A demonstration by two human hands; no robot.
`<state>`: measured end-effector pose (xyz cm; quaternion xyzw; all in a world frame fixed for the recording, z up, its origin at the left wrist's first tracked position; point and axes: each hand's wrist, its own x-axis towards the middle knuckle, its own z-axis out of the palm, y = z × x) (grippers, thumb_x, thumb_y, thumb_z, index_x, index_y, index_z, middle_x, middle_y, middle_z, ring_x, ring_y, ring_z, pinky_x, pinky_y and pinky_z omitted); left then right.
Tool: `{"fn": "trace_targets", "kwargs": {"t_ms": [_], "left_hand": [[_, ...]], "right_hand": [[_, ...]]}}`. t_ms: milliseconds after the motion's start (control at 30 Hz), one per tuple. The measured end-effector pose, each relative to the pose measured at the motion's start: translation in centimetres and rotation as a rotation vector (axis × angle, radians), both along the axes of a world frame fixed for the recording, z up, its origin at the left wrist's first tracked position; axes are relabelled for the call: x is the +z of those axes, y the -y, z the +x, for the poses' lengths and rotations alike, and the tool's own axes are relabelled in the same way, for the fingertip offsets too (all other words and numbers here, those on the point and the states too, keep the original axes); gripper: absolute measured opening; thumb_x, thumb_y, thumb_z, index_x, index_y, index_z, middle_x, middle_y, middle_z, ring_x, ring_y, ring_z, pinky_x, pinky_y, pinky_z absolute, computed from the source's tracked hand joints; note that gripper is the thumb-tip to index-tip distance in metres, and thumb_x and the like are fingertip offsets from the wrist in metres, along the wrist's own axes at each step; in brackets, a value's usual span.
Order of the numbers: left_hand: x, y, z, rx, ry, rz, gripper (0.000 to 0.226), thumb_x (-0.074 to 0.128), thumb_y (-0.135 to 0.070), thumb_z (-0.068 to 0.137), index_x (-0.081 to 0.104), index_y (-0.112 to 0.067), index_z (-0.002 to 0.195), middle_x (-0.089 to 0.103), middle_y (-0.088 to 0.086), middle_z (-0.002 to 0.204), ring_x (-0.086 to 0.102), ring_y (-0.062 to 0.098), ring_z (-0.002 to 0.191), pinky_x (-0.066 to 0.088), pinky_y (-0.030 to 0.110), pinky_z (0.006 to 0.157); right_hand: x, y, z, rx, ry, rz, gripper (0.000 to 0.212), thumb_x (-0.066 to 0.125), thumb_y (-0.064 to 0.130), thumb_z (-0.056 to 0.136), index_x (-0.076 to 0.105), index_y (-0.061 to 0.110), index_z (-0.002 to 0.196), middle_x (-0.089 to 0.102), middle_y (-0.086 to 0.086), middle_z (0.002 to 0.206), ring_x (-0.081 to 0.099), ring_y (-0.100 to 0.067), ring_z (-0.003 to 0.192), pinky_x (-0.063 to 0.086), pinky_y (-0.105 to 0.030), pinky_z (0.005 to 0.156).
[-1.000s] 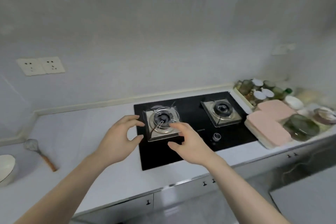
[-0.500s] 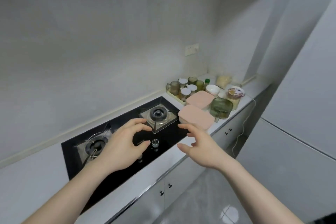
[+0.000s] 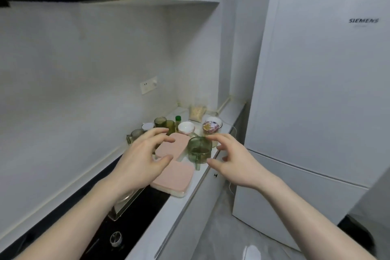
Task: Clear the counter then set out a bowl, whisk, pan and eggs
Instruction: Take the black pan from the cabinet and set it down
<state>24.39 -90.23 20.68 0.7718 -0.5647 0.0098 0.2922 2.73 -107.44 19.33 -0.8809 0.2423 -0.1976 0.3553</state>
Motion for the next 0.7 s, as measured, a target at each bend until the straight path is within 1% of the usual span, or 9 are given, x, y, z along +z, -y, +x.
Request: {"fn": "trace_targets", "kwargs": {"t_ms": [67, 100, 167, 233, 333, 400, 467, 567, 700], "left_hand": [[1.3, 3.3, 1.0, -0.030, 0.016, -0.017, 0.035, 0.068, -0.047, 0.085, 0.064, -0.045, 0.120, 0.043, -0.032, 0.144, 0.057, 0.003, 0.117, 0.052, 0.040, 0.098], [1.9, 4.4, 1.2, -0.041, 0.033, -0.025, 0.036, 0.067, -0.048, 0.085, 0.064, -0.045, 0.120, 0.043, -0.033, 0.143, 0.057, 0.003, 0.117, 0.052, 0.040, 0.097], [3.1, 7.2, 2.2, -0.061, 0.082, -0.041, 0.035, 0.067, -0.048, 0.086, 0.064, -0.044, 0.121, 0.044, -0.031, 0.143, 0.055, 0.003, 0.122, 0.049, 0.040, 0.101], [4.2, 9.6, 2.8, -0.069, 0.118, -0.052, 0.034, 0.069, -0.045, 0.088, 0.064, -0.042, 0.122, 0.044, -0.029, 0.145, 0.052, 0.004, 0.127, 0.045, 0.036, 0.105], [6.2, 13.2, 3.2, -0.096, 0.170, -0.049, 0.033, 0.069, -0.042, 0.090, 0.063, -0.041, 0.122, 0.043, -0.026, 0.147, 0.047, 0.006, 0.133, 0.039, 0.033, 0.109], [7.9, 15.5, 3.3, -0.106, 0.203, -0.060, 0.034, 0.071, -0.040, 0.089, 0.064, -0.041, 0.122, 0.044, -0.025, 0.147, 0.047, 0.007, 0.134, 0.038, 0.033, 0.109], [9.8, 17.3, 3.5, -0.109, 0.250, -0.082, 0.035, 0.072, -0.041, 0.088, 0.063, -0.041, 0.122, 0.045, -0.025, 0.147, 0.048, 0.006, 0.134, 0.039, 0.033, 0.108], [13.0, 19.8, 3.4, -0.096, 0.321, -0.130, 0.034, 0.071, -0.044, 0.089, 0.063, -0.043, 0.122, 0.046, -0.025, 0.145, 0.050, 0.006, 0.132, 0.044, 0.037, 0.108], [16.5, 21.6, 2.9, -0.054, 0.398, -0.209, 0.031, 0.070, -0.043, 0.089, 0.065, -0.042, 0.120, 0.050, -0.025, 0.141, 0.052, 0.004, 0.128, 0.047, 0.037, 0.105]], "right_hand": [[1.4, 2.8, 0.8, -0.014, 0.021, -0.019, 0.060, 0.073, 0.029, 0.092, 0.050, 0.032, 0.146, 0.044, 0.015, 0.145, 0.051, -0.006, 0.126, 0.045, -0.030, 0.109], [2.0, 3.8, 1.1, -0.019, 0.029, -0.030, 0.059, 0.073, 0.030, 0.092, 0.050, 0.032, 0.146, 0.044, 0.016, 0.146, 0.051, -0.004, 0.125, 0.046, -0.030, 0.109], [3.2, 6.3, 1.8, -0.032, 0.061, -0.056, 0.058, 0.072, 0.031, 0.092, 0.050, 0.034, 0.146, 0.043, 0.018, 0.146, 0.052, -0.001, 0.123, 0.047, -0.027, 0.106], [4.0, 8.3, 2.2, -0.049, 0.100, -0.079, 0.057, 0.072, 0.033, 0.092, 0.050, 0.036, 0.145, 0.044, 0.021, 0.144, 0.052, -0.001, 0.125, 0.048, -0.027, 0.104], [5.0, 11.0, 2.2, -0.074, 0.146, -0.067, 0.055, 0.071, 0.033, 0.093, 0.049, 0.040, 0.144, 0.042, 0.028, 0.139, 0.053, 0.000, 0.125, 0.050, -0.024, 0.099], [5.9, 12.8, 2.1, -0.071, 0.157, -0.079, 0.055, 0.071, 0.032, 0.094, 0.049, 0.041, 0.144, 0.042, 0.029, 0.139, 0.052, 0.001, 0.124, 0.050, -0.022, 0.097], [7.1, 14.6, 2.2, -0.069, 0.184, -0.102, 0.055, 0.071, 0.030, 0.094, 0.049, 0.040, 0.144, 0.043, 0.026, 0.140, 0.053, 0.000, 0.124, 0.050, -0.023, 0.097], [9.4, 17.9, 3.1, -0.057, 0.247, -0.130, 0.055, 0.072, 0.028, 0.093, 0.050, 0.039, 0.143, 0.044, 0.025, 0.139, 0.054, 0.001, 0.123, 0.051, -0.026, 0.099], [12.4, 22.2, 5.1, 0.021, 0.319, -0.186, 0.054, 0.072, 0.026, 0.093, 0.052, 0.038, 0.141, 0.046, 0.023, 0.139, 0.055, 0.001, 0.121, 0.053, -0.027, 0.097]]}}
